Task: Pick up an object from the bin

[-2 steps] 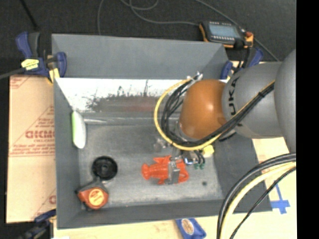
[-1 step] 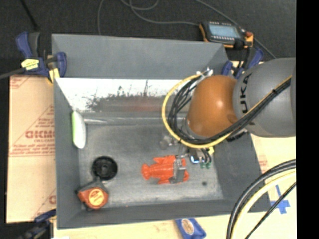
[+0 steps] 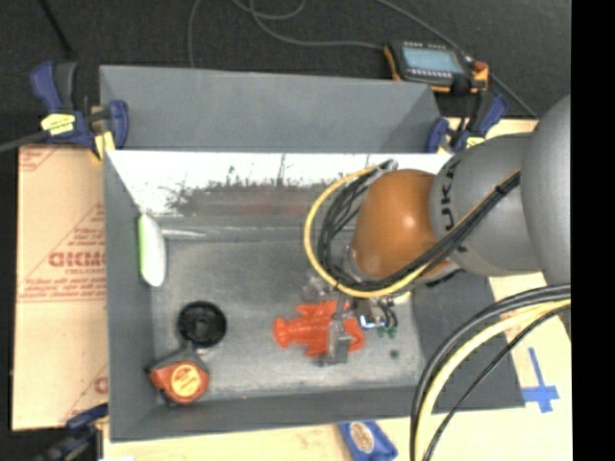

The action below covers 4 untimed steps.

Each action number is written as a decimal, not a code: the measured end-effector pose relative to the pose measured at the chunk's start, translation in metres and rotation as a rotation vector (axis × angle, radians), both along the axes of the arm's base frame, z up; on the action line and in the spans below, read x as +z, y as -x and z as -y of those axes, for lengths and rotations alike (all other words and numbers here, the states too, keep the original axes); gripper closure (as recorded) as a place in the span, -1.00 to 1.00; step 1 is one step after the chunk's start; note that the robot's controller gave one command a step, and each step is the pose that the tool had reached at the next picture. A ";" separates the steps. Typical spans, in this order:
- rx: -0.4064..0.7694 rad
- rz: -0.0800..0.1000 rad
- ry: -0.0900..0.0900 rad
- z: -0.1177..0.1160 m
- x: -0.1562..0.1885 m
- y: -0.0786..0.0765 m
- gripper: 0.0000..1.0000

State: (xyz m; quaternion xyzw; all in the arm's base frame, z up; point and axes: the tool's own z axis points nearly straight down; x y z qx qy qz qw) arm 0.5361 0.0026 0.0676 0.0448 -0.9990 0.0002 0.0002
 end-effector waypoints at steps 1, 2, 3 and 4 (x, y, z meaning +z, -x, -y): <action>-0.046 0.003 -0.002 -0.005 0.003 0.015 1.00; -0.047 0.003 -0.002 -0.005 0.003 0.015 1.00; -0.047 0.003 -0.002 -0.005 0.004 0.015 1.00; -0.047 0.002 -0.002 -0.005 0.007 0.015 1.00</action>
Offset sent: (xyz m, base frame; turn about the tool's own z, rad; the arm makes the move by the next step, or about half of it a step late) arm 0.0000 0.0000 0.0000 0.0000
